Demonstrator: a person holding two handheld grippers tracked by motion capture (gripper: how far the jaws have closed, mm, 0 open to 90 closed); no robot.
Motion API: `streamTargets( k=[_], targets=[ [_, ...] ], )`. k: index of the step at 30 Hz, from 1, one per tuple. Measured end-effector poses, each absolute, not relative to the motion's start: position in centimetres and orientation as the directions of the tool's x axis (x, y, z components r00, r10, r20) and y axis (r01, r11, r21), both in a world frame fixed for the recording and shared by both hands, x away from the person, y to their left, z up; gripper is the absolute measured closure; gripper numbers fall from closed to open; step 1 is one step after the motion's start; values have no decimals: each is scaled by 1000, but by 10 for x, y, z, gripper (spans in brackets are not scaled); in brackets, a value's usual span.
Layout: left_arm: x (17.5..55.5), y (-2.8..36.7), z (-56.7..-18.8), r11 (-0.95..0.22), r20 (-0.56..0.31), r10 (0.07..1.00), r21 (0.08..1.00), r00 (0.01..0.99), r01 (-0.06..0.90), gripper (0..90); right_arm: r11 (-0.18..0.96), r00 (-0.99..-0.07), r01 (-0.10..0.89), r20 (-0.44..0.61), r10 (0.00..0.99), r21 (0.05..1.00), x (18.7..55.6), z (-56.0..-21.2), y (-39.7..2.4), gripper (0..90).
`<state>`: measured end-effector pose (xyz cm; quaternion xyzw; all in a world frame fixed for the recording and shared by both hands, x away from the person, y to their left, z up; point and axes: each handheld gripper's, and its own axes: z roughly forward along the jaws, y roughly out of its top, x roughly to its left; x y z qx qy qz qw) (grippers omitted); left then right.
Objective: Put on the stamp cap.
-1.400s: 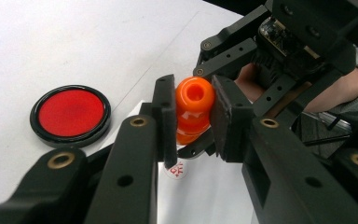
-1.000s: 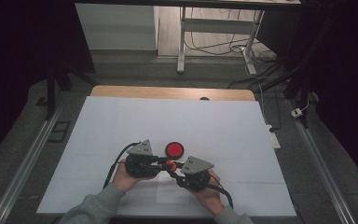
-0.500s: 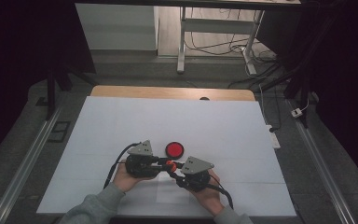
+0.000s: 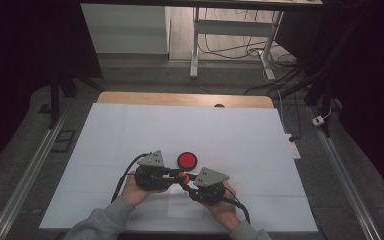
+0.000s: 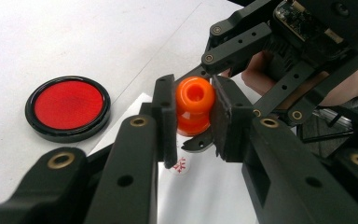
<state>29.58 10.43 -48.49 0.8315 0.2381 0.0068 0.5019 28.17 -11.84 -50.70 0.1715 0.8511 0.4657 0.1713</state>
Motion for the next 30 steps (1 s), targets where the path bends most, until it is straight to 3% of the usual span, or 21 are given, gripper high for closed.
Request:
streamTargets(
  k=[30],
  targets=[
    [292, 100, -494, -361, -214, 428, 850, 878, 383, 726, 521, -857, 171, -135, 498, 836, 280, -509, -117, 651]
  ],
)
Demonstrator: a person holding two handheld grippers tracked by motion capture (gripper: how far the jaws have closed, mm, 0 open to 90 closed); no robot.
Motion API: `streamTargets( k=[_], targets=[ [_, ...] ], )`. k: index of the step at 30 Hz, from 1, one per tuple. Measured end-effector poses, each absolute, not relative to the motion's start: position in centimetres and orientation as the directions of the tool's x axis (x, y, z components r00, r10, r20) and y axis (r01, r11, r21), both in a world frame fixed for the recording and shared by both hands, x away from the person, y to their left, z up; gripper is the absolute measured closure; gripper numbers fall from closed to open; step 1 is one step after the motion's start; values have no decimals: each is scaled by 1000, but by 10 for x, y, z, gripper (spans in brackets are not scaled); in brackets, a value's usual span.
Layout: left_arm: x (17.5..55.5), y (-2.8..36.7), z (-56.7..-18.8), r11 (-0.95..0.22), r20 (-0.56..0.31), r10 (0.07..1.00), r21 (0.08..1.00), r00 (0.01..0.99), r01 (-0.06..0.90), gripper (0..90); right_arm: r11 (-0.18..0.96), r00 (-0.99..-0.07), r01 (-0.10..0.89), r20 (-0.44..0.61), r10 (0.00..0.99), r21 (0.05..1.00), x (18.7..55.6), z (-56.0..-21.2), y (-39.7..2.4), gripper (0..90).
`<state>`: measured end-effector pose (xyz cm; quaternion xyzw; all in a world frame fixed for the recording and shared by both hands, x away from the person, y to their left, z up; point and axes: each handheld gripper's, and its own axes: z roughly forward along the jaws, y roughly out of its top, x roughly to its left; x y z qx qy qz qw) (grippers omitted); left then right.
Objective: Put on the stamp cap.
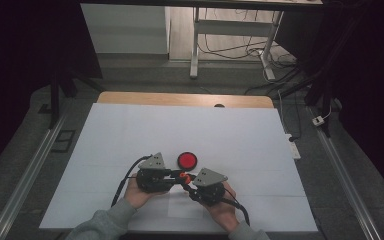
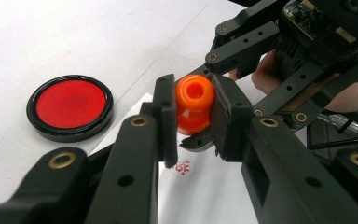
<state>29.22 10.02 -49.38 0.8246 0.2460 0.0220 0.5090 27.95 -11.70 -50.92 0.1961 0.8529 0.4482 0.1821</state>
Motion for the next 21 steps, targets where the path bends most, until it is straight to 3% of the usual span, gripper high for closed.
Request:
streamTargets(
  k=[21],
  targets=[
    [291, 96, -502, -341, -224, 450, 851, 864, 398, 726, 513, -855, 215, -93, 510, 831, 283, -514, -121, 649]
  ],
)
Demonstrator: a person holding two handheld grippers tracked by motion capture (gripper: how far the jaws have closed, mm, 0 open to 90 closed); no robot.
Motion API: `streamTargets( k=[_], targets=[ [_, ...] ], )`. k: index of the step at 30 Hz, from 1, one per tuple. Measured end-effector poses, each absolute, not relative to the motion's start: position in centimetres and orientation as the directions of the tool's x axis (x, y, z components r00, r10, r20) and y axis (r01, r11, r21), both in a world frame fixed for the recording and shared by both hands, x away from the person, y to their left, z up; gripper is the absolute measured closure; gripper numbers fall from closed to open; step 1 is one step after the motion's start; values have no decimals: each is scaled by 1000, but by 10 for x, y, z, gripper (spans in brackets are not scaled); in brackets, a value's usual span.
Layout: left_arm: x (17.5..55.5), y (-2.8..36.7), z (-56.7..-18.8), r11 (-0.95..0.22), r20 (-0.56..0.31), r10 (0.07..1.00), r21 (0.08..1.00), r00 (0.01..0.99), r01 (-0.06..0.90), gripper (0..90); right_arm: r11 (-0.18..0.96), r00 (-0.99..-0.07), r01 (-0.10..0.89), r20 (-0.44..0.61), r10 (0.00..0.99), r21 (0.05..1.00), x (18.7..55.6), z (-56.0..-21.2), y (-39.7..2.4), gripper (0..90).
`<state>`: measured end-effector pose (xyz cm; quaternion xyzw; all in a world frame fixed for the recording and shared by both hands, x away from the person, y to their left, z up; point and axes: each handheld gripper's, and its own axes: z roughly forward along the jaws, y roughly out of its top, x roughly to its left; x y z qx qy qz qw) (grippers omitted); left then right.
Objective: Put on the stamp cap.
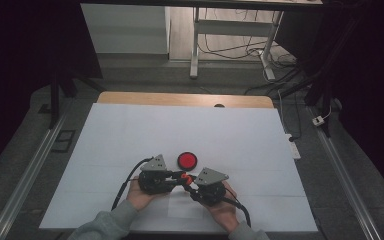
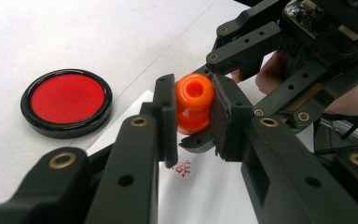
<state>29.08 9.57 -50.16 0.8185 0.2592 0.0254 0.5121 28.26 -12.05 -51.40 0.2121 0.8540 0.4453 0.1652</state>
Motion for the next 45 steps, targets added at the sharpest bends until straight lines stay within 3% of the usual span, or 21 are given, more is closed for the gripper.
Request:
streamTargets(
  k=[45],
  targets=[
    [295, 96, -491, -326, -232, 443, 858, 866, 397, 723, 460, -852, 204, -75, 519, 864, 285, -507, -125, 622]
  ],
)
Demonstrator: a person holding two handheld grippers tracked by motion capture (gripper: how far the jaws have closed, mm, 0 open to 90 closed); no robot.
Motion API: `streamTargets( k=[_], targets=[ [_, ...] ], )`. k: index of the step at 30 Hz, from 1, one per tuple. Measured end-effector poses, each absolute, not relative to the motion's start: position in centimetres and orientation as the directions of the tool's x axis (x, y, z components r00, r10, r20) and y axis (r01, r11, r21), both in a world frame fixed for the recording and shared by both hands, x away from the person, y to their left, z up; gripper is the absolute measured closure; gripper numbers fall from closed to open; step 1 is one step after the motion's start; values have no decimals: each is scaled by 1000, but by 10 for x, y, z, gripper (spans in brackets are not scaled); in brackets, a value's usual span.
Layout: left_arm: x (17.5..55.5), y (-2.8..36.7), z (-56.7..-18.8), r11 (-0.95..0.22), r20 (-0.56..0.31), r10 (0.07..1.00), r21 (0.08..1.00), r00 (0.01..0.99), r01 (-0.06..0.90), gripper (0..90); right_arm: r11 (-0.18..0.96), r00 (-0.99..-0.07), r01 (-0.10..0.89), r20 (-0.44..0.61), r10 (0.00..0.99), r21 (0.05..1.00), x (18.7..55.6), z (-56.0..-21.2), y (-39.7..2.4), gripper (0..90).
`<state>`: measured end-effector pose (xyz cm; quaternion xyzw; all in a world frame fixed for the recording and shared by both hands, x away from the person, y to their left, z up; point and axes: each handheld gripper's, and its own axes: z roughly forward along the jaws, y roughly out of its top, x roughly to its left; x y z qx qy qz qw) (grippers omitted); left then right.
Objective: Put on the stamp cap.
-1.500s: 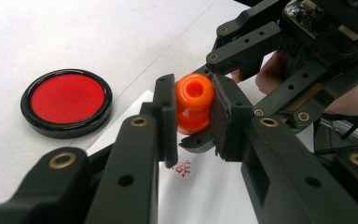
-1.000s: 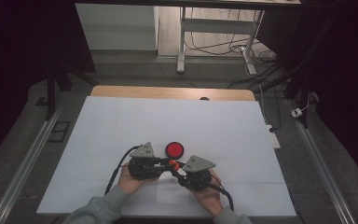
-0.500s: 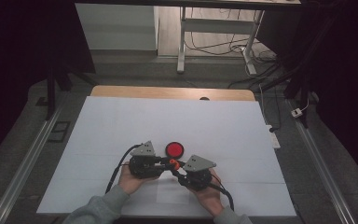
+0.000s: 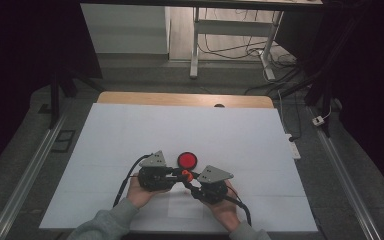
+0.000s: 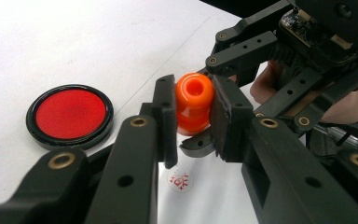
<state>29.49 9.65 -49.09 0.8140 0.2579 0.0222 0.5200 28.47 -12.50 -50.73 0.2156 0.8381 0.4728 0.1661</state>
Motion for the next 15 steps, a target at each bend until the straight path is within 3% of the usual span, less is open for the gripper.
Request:
streamTargets(
  k=[15],
  targets=[
    [296, 100, -489, -314, -236, 446, 862, 863, 398, 723, 470, -853, 210, -74, 516, 858, 285, -509, -126, 538]
  ],
)
